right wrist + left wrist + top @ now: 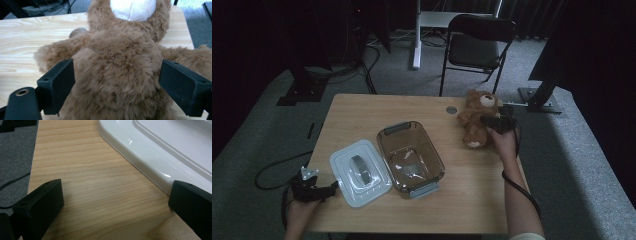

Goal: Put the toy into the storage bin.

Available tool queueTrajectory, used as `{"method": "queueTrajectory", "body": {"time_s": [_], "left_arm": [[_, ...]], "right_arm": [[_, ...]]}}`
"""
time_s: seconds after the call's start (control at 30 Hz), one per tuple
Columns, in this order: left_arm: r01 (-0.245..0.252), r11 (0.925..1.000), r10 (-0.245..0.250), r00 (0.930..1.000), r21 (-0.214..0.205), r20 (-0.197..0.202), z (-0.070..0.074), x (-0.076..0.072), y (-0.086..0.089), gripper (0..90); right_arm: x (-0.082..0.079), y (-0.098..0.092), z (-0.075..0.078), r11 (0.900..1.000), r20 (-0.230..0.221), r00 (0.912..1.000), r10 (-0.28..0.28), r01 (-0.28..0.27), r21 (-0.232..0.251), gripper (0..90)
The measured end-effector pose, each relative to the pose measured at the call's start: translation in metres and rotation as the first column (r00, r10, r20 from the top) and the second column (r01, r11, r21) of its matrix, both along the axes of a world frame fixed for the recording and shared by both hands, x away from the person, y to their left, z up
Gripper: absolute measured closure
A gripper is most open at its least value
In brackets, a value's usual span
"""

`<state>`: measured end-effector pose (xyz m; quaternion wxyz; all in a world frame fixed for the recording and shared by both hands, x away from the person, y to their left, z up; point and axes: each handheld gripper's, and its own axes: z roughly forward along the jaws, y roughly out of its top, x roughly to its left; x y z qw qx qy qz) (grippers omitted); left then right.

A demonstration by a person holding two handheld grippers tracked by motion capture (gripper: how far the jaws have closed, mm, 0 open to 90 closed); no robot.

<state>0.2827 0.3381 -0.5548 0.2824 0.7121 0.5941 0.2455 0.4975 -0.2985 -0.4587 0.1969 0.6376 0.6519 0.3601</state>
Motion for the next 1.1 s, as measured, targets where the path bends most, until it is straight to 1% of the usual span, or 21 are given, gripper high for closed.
{"method": "queueTrajectory", "body": {"time_s": [0.07, 0.17, 0.23, 0.3, 0.47, 0.5, 0.53, 0.57, 0.63, 0.73, 0.77, 0.8, 0.87, 0.93, 1.0, 1.07, 1.1], "left_arm": [[0.0, 1.0, 0.0, 1.0, 0.0, 0.0, 0.0, 0.0, 0.0, 0.6], [0.0, 1.0, 0.0, 1.0, 0.0, 0.0, 0.0, 0.0, 0.0, 0.6], [0.001, 1.0, -0.001, 1.0, 0.0, 0.0, 0.0, 0.0, 0.0, 0.6], [0.001, 1.0, -0.001, 1.0, 0.0, 0.0, 0.0, 0.0, 0.0, 0.6], [0.001, 1.0, -0.001, 1.0, 0.0, 0.0, 0.0, 0.0, 0.0, 0.6], [0.001, 1.0, -0.001, 1.0, 0.0, 0.0, 0.0, 0.0, 0.0, 0.6], [0.002, 1.0, -0.002, 1.0, 0.0, 0.0, 0.0, 0.0, 0.0, 0.6], [0.001, 1.0, -0.001, 1.0, 0.0, 0.0, 0.0, 0.0, 0.0, 0.6], [0.001, 1.0, -0.001, 1.0, 0.0, 0.0, 0.0, 0.0, 0.0, 0.6], [0.002, 1.0, -0.002, 1.0, 0.0, 0.0, 0.0, 0.0, 0.0, 0.6], [0.002, 1.0, -0.002, 1.0, 0.0, 0.0, 0.0, 0.0, 0.0, 0.6], [0.001, 1.0, -0.001, 1.0, 0.0, 0.0, 0.0, 0.0, 0.0, 0.6], [0.002, 1.0, -0.002, 1.0, 0.0, 0.0, 0.0, 0.0, 0.0, 0.6], [0.002, 1.0, -0.002, 1.0, 0.0, 0.0, 0.0, 0.0, 0.0, 0.6], [0.002, 1.0, -0.002, 1.0, 0.0, 0.0, 0.0, 0.0, 0.0, 0.6], [0.002, 1.0, -0.002, 1.0, 0.0, 0.0, 0.0, 0.0, 0.0, 0.6], [0.002, 1.0, -0.002, 1.0, 0.0, 0.0, 0.0, 0.0, 0.0, 0.6]], "right_arm": [[0.004, 0.001, -0.003, 1.0, -0.014, 0.9999, -0.006, 0.006, -0.002, 12.9], [0.008, 0.0, -0.011, 0.9998, -0.053, 0.9986, -0.007, 0.008, 0.017, 12.1], [0.009, 0.001, -0.015, 0.9995, -0.065, 0.9979, -0.004, 0.006, 0.03, 12.0], [0.009, 0.001, -0.017, 0.9994, -0.066, 0.9978, -0.002, 0.005, 0.033, 11.9], [0.009, 0.01, -0.024, 1.0, -0.078, 0.997, 0.0, 0.0, -0.004, 11.2], [0.009, 0.011, -0.026, 1.0, -0.077, 0.997, -0.001, 0.001, -0.001, 10.8], [0.009, 0.012, -0.028, 0.9999, -0.086, 0.9963, -0.008, 0.008, 0.009, 10.7], [0.009, 0.012, -0.029, 1.0, -0.083, 0.9966, -0.002, 0.003, 0.007, 10.6], [0.009, 0.015, -0.032, 0.9996, -0.087, 0.9961, 0.012, -0.014, -0.025, 10.6], [0.01, 0.017, -0.036, 0.9989, -0.1, 0.9947, 0.025, -0.029, -0.036, 10.7], [0.011, 0.016, -0.039, 0.9997, -0.114, 0.9933, 0.02, -0.021, -0.007, 10.7], [0.012, 0.015, -0.04, 0.9998, -0.119, 0.9927, 0.017, -0.016, 0.01, 10.7], [0.014, 0.013, -0.042, 0.9995, -0.124, 0.9921, 0.019, -0.015, 0.028, 11.2], [0.013, 0.014, -0.043, 0.9995, -0.131, 0.991, 0.029, -0.027, 0.015, 15.9], [0.011, 0.016, -0.043, 0.9995, -0.122, 0.9921, 0.028, -0.03, -0.01, 23.8], [0.009, 0.018, -0.042, 0.999, -0.105, 0.9941, 0.026, -0.03, -0.033, 34.6], [0.009, 0.018, -0.042, 0.999, -0.105, 0.9941, 0.026, -0.03, -0.033, 34.6]]}}
